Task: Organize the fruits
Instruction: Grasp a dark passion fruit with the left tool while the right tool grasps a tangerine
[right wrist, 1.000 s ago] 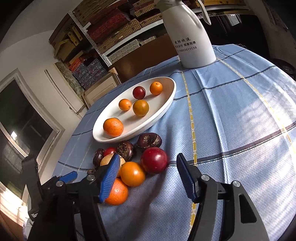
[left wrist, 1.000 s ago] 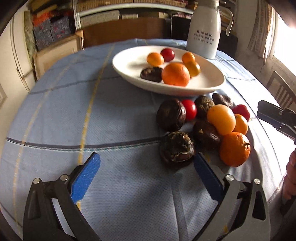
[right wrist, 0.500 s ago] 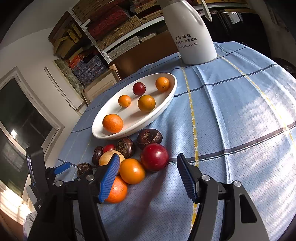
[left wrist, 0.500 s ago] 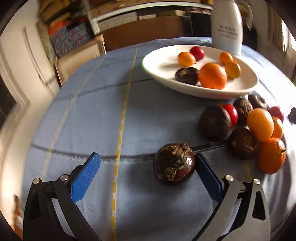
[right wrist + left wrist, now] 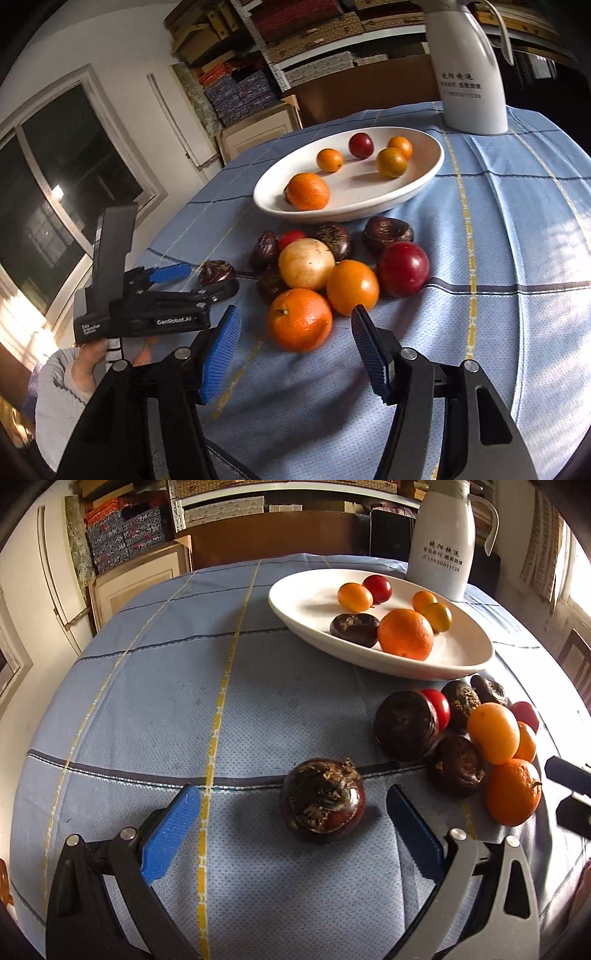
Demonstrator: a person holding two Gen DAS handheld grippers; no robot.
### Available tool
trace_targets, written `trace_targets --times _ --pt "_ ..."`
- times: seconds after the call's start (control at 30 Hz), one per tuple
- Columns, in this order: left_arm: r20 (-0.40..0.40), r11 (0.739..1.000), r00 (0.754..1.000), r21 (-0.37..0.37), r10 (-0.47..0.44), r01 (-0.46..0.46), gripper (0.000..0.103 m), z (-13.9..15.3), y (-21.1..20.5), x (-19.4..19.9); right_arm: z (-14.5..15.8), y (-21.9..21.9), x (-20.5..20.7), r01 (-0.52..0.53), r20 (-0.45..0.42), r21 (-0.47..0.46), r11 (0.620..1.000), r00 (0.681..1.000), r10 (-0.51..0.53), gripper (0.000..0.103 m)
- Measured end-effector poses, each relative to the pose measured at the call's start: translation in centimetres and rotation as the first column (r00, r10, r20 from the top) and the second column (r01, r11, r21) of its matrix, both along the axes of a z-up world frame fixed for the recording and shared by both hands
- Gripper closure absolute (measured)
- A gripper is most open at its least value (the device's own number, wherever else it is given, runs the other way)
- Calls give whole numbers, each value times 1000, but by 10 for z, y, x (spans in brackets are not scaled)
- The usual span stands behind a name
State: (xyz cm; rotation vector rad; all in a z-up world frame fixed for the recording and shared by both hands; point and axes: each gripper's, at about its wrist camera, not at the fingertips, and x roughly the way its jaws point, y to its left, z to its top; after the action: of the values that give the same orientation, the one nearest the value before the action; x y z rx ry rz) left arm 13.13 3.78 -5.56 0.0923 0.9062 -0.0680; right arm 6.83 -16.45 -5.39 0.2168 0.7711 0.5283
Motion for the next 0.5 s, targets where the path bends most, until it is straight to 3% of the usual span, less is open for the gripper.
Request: trace_targets --times 0.13,0.27,0.5 --pt "-12 1000 1000 0 -28 28 4 -2 -5 2 -5 12 3 -19 -43 -56 998 999 16 61" --pt "-9 998 998 -13 -55 55 5 -2 -10 0 -8 19 4 0 -53 -92 996 999 -5 60" --pt "15 995 997 -49 -81 82 61 2 -12 -5 -15 21 12 -10 -115 -55 998 993 4 60"
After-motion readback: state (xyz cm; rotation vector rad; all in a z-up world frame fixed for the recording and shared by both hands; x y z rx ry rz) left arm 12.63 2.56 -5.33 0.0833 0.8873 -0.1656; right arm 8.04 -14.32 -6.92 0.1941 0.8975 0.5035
